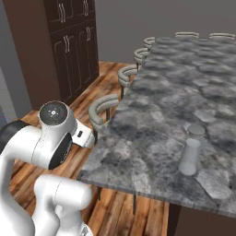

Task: Place the pitcher and cup on the dining counter for serving.

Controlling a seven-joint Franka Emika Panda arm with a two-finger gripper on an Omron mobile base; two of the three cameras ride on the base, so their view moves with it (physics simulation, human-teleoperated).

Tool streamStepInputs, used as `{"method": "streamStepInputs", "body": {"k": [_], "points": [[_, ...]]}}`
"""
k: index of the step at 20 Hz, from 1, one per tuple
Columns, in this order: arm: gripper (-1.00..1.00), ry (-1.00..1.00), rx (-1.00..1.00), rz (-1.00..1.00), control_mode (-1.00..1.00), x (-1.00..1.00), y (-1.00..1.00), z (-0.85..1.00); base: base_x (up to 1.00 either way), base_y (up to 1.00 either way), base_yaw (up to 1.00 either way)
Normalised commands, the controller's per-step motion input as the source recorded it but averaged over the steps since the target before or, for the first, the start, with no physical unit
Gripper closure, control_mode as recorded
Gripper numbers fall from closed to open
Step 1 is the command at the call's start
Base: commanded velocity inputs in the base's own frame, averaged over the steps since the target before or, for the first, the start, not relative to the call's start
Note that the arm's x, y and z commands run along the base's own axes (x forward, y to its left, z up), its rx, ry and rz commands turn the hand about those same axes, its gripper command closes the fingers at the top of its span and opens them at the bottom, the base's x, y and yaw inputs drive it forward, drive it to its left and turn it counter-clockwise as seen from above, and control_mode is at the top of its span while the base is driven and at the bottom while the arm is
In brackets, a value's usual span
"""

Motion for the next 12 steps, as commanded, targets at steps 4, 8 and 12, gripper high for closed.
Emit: {"method": "streamStepInputs", "body": {"k": [4, 8, 12], "points": [[1.0, 0.0, 0.01, -0.03, -1.0, 0.26, 0.01, 0.02, 0.07, 0.07, -0.03], [1.0, 0.14, 0.09, -0.46, -1.0, 0.45, -0.21, 0.0, 0.0, 0.0, 0.0], [1.0, 0.15, 0.13, -0.5, -1.0, 0.36, -0.52, 0.0, 0.0, 0.0, 0.0]]}}
